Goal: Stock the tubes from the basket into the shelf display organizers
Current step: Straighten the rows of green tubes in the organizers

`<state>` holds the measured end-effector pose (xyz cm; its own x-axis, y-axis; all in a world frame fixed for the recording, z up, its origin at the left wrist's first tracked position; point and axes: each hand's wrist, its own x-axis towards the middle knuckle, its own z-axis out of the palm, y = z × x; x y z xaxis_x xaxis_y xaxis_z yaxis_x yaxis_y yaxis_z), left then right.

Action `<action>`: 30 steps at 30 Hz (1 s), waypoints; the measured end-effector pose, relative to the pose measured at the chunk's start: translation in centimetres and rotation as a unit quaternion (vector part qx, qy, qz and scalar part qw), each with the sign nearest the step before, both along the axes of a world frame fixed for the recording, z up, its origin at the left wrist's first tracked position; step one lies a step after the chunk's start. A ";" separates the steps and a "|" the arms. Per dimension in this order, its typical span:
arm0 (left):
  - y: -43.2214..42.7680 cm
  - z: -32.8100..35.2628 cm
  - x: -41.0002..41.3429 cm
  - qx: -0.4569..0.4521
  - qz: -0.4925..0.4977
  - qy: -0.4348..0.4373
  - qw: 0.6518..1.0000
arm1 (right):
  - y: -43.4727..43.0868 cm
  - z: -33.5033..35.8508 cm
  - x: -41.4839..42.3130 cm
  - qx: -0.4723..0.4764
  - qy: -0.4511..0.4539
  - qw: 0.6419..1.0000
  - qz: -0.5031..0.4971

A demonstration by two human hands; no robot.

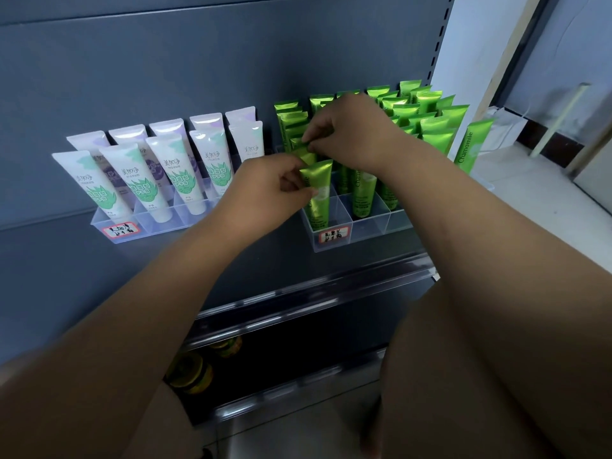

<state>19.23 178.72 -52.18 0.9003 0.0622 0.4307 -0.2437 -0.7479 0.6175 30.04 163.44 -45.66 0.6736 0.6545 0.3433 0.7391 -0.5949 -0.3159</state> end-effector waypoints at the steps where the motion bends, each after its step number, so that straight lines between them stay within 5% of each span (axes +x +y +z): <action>1: 0.0 -0.1 0.0 0.008 -0.005 0.004 1.000 | 0.0 0.0 0.1 0.003 0.000 1.000 -0.001; 30: -0.1 -0.3 0.7 0.018 0.033 -0.023 0.999 | -1.9 0.0 0.7 0.088 -0.012 0.996 0.012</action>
<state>19.93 178.62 -52.49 0.8741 0.1054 0.4742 -0.2199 -0.7845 0.5798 30.77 161.58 -45.68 0.6492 0.5986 0.4692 0.7606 -0.5148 -0.3957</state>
